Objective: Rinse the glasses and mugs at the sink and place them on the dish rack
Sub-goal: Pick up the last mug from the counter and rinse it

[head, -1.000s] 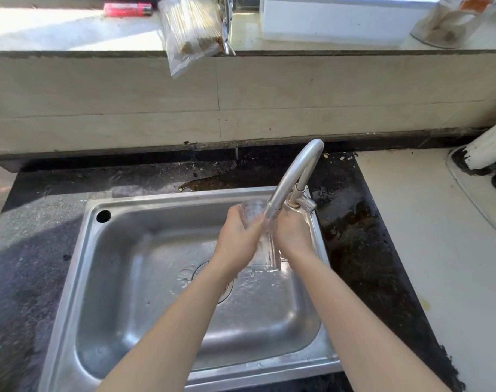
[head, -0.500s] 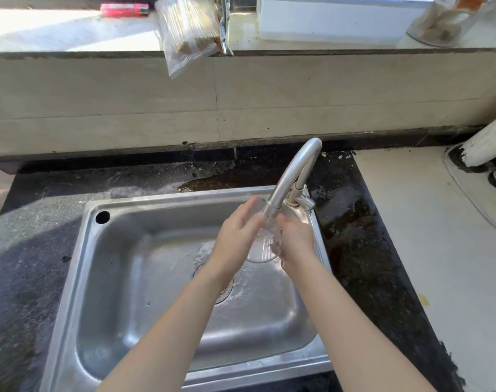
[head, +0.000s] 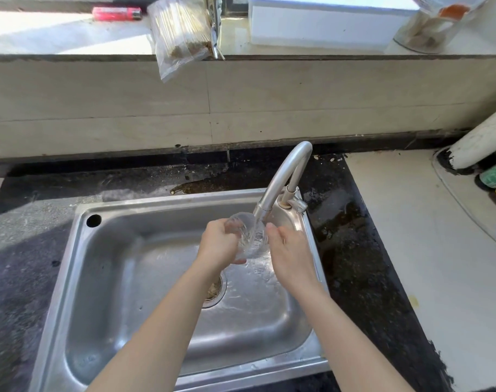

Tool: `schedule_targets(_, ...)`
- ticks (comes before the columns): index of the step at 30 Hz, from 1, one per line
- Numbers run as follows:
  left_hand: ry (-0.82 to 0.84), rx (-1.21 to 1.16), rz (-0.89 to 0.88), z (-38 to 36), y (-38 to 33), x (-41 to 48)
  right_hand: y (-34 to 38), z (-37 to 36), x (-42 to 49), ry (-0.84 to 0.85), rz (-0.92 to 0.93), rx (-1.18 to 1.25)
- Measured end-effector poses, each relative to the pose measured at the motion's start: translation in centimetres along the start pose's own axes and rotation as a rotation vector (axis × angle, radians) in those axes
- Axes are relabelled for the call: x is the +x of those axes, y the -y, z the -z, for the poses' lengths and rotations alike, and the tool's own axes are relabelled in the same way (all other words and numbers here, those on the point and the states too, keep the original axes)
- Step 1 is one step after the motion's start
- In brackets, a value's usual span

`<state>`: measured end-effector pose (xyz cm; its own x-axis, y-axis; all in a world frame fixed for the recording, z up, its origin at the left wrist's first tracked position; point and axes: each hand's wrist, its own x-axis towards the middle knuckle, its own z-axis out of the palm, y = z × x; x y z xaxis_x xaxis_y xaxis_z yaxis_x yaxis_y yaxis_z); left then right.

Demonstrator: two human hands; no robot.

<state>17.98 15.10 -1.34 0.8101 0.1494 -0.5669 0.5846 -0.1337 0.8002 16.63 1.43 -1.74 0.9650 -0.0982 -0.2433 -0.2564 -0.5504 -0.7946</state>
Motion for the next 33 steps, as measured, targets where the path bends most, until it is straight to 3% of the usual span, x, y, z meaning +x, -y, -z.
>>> schedule_targets(3,0.107,0.025,0.103,0.6,-0.2,-0.2,0.1,0.4,-0.2,-0.096,0.105,0.091)
schedule_targets(6,0.176,0.014,0.142,0.8,-0.7,-0.7,0.7,0.3,0.3,-0.083,-0.059,0.346)
schedule_targets(10,0.176,-0.062,0.130,0.8,-0.3,-1.1,0.8,0.4,1.5,-0.105,-0.218,0.434)
schedule_targets(12,0.194,-0.085,0.134,0.8,0.4,-1.1,-0.2,0.7,1.5,-0.108,-0.299,0.446)
schedule_targets(16,0.116,-0.220,0.185,0.3,2.0,-0.6,-0.8,-0.8,0.7,0.040,-0.297,0.418)
schedule_targets(21,0.093,-0.335,0.169,0.2,3.5,-0.2,-0.6,-1.0,1.4,-0.037,-0.337,0.488)
schedule_targets(24,0.125,-0.333,0.188,0.3,4.4,-0.1,-0.8,-1.2,1.2,0.040,-0.310,0.453)
schedule_targets(28,0.145,-0.355,0.220,0.2,4.9,0.1,-0.9,-1.1,1.9,-0.016,-0.326,0.490)
schedule_targets(33,0.094,-0.411,0.225,-0.1,5.0,0.7,-0.5,-1.4,2.2,0.066,-0.266,0.468)
